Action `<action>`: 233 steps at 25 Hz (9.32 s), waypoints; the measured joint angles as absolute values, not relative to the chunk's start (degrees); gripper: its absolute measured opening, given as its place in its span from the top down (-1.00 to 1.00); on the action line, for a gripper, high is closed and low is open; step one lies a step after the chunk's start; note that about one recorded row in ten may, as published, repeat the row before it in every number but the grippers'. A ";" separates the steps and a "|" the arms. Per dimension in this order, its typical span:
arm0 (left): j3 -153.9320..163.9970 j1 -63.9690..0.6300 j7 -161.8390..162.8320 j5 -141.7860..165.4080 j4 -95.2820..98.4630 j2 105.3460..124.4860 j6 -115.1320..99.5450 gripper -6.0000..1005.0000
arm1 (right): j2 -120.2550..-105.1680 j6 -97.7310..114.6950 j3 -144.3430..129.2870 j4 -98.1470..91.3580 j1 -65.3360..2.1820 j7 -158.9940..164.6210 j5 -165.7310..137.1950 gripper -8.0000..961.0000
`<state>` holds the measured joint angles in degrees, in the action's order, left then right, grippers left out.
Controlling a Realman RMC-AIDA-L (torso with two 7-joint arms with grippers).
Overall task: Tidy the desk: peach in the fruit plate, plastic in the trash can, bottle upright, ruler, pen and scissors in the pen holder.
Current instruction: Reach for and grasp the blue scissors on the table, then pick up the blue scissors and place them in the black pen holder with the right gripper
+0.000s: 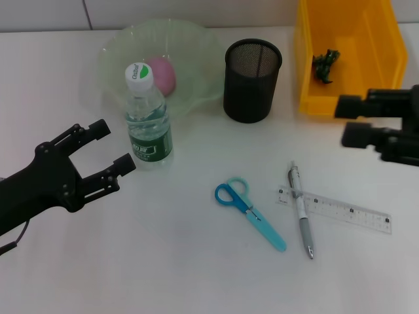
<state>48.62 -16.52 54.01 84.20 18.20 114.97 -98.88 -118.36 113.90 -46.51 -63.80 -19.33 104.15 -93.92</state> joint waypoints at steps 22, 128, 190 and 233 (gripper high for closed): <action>48.45 -17.33 54.12 84.20 18.44 115.45 -98.49 -0.71 | -119.40 103.58 -91.70 -92.44 -32.96 165.14 -144.49 -0.13; 47.90 -15.47 50.54 84.62 18.02 115.84 -98.00 -0.71 | -119.88 83.38 -109.15 -66.05 -46.07 169.71 -142.02 0.29; 47.20 -15.16 50.85 84.37 18.39 115.84 -99.31 -0.71 | -119.88 83.28 -112.86 -78.46 -37.39 169.48 -147.27 0.39; 45.33 -15.03 51.12 84.11 18.41 115.80 -100.49 -0.71 | -119.41 68.92 -82.78 -94.11 -9.86 135.93 -119.92 0.44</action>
